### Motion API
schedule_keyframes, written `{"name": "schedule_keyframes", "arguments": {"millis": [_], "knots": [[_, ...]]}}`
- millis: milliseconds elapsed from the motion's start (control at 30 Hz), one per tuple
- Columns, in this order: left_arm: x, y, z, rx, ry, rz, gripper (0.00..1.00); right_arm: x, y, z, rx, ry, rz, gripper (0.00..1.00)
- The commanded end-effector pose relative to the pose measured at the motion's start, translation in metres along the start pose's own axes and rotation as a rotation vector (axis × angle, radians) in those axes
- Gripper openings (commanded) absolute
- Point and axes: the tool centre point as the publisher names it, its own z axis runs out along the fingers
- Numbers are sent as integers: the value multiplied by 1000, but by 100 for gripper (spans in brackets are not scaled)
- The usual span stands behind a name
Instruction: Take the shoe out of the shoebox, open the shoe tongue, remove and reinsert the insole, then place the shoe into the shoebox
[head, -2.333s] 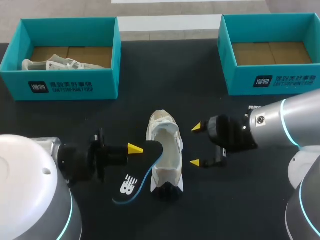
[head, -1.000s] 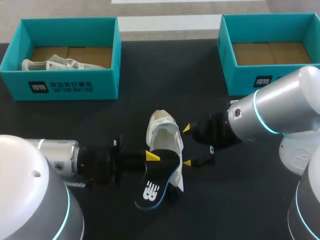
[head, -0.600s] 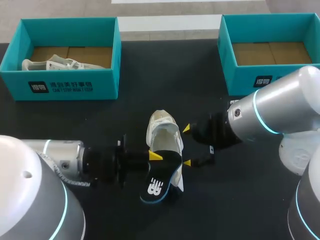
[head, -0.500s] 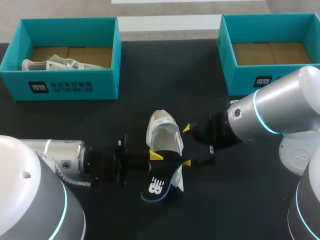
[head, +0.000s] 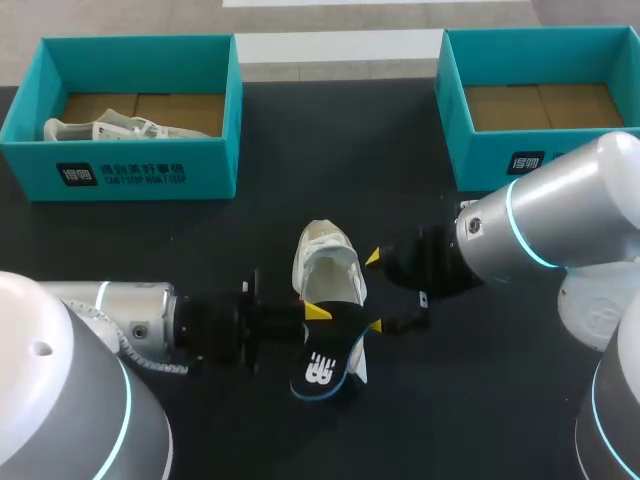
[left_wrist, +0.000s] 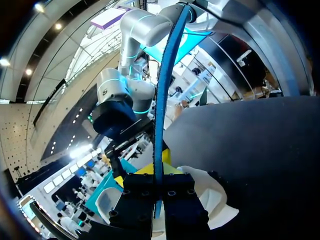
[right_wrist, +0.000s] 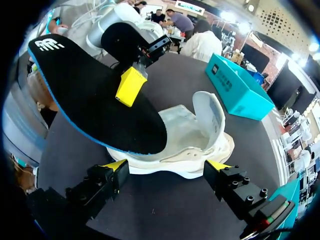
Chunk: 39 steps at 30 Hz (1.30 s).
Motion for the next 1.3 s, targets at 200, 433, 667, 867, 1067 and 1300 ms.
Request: {"name": "schedule_keyframes", "arguments": {"millis": [200, 433, 667, 867, 1067, 1300], "knots": [[-1, 1, 1, -3, 11, -1, 0, 1, -1, 0, -1, -1, -1, 100], [0, 7, -1, 17, 24, -9, 0, 1, -1, 0, -1, -1, -1, 100], [2, 16, -6, 3, 29, -17, 0, 1, -1, 0, -1, -1, -1, 100], [4, 26, -2, 7, 39, -13, 0, 1, -1, 0, -1, -1, -1, 100], [4, 38, 3, 18, 46, 7, 0, 1, -1, 0, -1, -1, -1, 100], [6, 52, 1, -21, 36, 18, 0, 1, -1, 0, -1, -1, -1, 100]]}}
